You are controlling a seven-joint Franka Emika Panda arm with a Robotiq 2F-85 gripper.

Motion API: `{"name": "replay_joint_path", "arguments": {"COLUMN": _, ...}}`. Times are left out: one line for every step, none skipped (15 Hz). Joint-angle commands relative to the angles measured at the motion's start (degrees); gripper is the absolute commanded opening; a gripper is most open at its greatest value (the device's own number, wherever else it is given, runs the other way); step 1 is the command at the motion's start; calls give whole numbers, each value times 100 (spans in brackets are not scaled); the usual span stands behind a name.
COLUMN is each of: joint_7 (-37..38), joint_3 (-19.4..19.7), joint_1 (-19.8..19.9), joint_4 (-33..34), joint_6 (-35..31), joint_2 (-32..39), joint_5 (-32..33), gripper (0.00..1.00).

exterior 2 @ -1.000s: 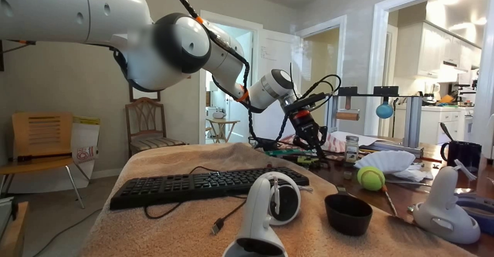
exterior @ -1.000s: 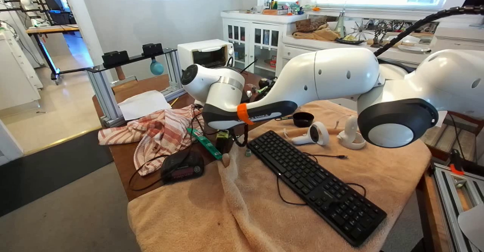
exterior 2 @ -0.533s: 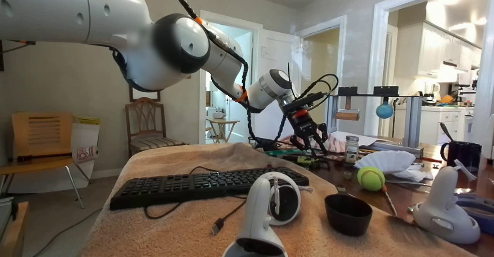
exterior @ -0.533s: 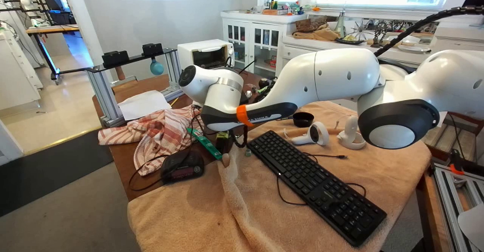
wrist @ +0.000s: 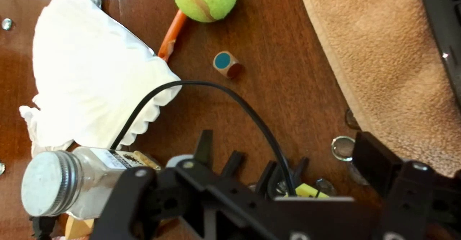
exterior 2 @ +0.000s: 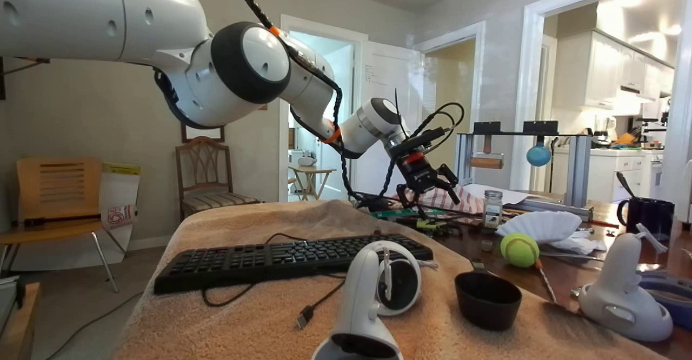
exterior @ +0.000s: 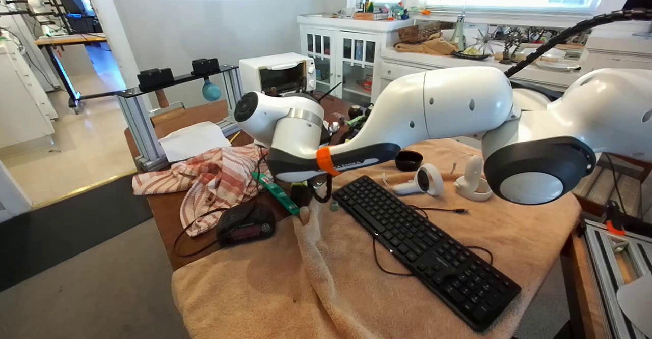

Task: Move the black cable away from the orange towel

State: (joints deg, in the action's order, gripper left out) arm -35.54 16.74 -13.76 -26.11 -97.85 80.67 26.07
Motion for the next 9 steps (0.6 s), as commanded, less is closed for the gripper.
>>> {"name": "replay_joint_path", "arguments": {"joint_7": -13, "joint_3": -26, "joint_1": 39, "joint_4": 67, "joint_6": -96, "joint_2": 120, "joint_5": 148, "gripper": 98}}
{"name": "replay_joint_path", "arguments": {"joint_7": -19, "joint_3": -34, "joint_1": 43, "joint_4": 66, "joint_6": -89, "joint_2": 124, "joint_5": 142, "gripper": 89}}
{"name": "replay_joint_path", "arguments": {"joint_7": -17, "joint_3": -28, "joint_1": 40, "joint_4": 64, "joint_6": -77, "joint_2": 133, "joint_5": 149, "gripper": 86}}
{"name": "replay_joint_path", "arguments": {"joint_7": -26, "joint_3": -35, "joint_1": 42, "joint_4": 64, "joint_6": -69, "joint_2": 141, "joint_5": 142, "gripper": 81}}
{"name": "replay_joint_path", "arguments": {"joint_7": -28, "joint_3": -45, "joint_1": 42, "joint_4": 67, "joint_6": -60, "joint_2": 154, "joint_5": 134, "gripper": 70}}
{"name": "replay_joint_path", "arguments": {"joint_7": -31, "joint_3": -50, "joint_1": 41, "joint_4": 65, "joint_6": -54, "joint_2": 165, "joint_5": 128, "gripper": 66}}
{"name": "replay_joint_path", "arguments": {"joint_7": -36, "joint_3": -54, "joint_1": 41, "joint_4": 62, "joint_6": -51, "joint_2": 182, "joint_5": 125, "gripper": 60}}
{"name": "replay_joint_path", "arguments": {"joint_7": -29, "joint_3": -57, "joint_1": 43, "joint_4": 61, "joint_6": -43, "joint_2": 197, "joint_5": 120, "gripper": 51}}
{"name": "replay_joint_path", "arguments": {"joint_7": -29, "joint_3": -61, "joint_1": 46, "joint_4": 59, "joint_6": -32, "joint_2": 214, "joint_5": 114, "gripper": 41}}
